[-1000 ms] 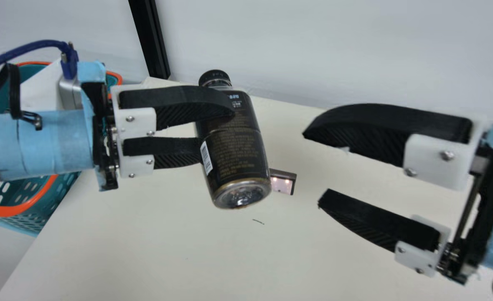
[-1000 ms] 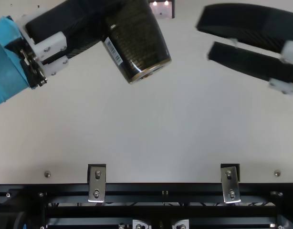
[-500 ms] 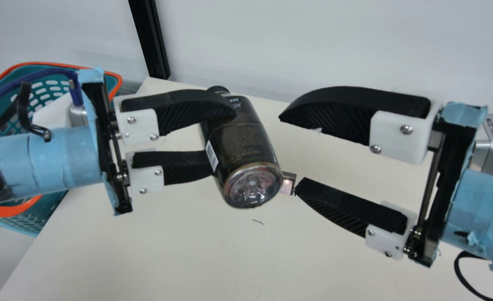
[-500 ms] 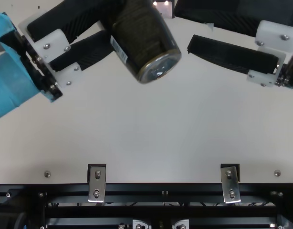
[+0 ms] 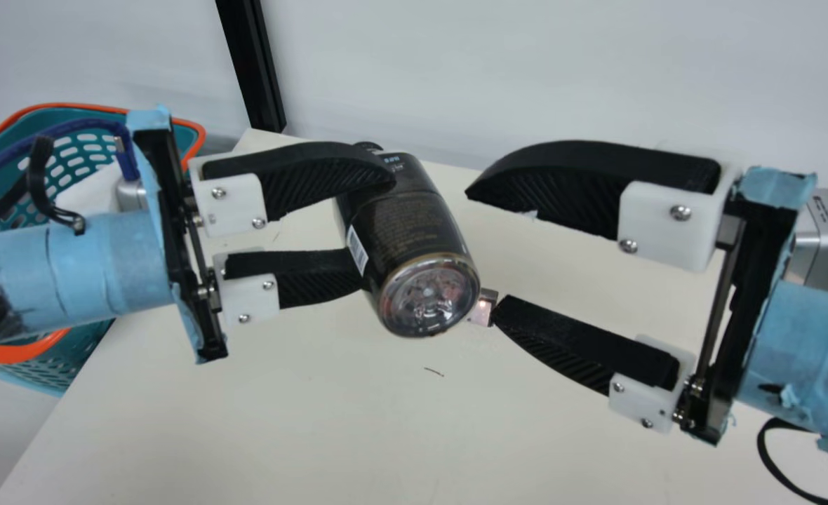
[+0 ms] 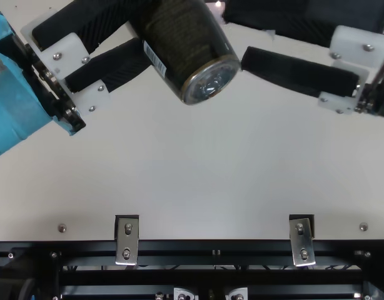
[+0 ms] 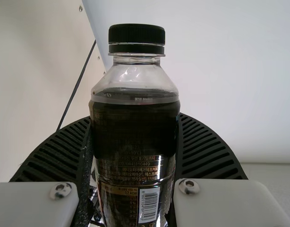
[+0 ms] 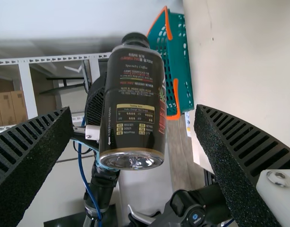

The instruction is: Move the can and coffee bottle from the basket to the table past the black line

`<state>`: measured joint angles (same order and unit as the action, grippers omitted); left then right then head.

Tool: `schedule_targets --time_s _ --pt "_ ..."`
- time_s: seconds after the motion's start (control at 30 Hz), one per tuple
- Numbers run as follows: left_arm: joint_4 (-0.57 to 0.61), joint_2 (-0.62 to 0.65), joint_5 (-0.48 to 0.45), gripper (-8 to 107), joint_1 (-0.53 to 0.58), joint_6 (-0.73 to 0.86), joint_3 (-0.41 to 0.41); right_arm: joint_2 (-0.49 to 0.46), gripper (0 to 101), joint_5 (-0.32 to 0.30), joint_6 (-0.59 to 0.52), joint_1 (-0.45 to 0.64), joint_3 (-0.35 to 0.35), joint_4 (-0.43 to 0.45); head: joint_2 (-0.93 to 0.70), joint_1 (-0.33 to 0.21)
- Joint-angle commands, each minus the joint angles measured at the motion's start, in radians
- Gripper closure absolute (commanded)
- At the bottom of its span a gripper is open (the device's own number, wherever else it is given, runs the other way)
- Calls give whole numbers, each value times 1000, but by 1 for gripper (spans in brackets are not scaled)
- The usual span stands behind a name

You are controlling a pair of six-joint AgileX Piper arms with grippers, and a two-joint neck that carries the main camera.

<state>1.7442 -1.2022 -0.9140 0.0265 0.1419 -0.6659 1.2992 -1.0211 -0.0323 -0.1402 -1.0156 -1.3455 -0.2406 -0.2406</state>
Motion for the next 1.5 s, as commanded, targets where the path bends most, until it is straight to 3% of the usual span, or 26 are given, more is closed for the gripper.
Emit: schedule_targets --time_s 0.0,0.6,1.03,1.07,1.1,1.3,1.33,1.37,1.4,1.47 --pt "0 0 0 89 0 0 0 4 0 4 -4 -14 -2 -11 12 -5" --pt "0 0 0 89 0 0 0 84 0 56 -7 -157 -53 -56 12 -5" --pt "0 0 0 89 0 0 0 108 0 85 -7 -192 -62 -64 12 -5" --pt "0 0 0 89 0 0 0 108 82 85 -7 -192 -62 -64 12 -5" --pt "0 0 0 89 0 0 0 108 101 85 -7 -192 -62 -64 12 -5" --pt "4 0 0 89 0 0 0 108 101 86 -7 -192 -62 -58 12 -5" --pt "6 0 0 79 0 0 0 108 101 87 -7 -192 -62 -58 12 -5" --pt "6 0 0 60 0 0 0 108 101 87 -7 -192 -62 -58 12 -5" --pt "3 0 0 9 0 0 0 108 101 87 -7 -192 -62 -58 12 -5" --pt "3 0 0 9 0 0 0 108 101 87 -7 -192 -62 -58 12 -5"
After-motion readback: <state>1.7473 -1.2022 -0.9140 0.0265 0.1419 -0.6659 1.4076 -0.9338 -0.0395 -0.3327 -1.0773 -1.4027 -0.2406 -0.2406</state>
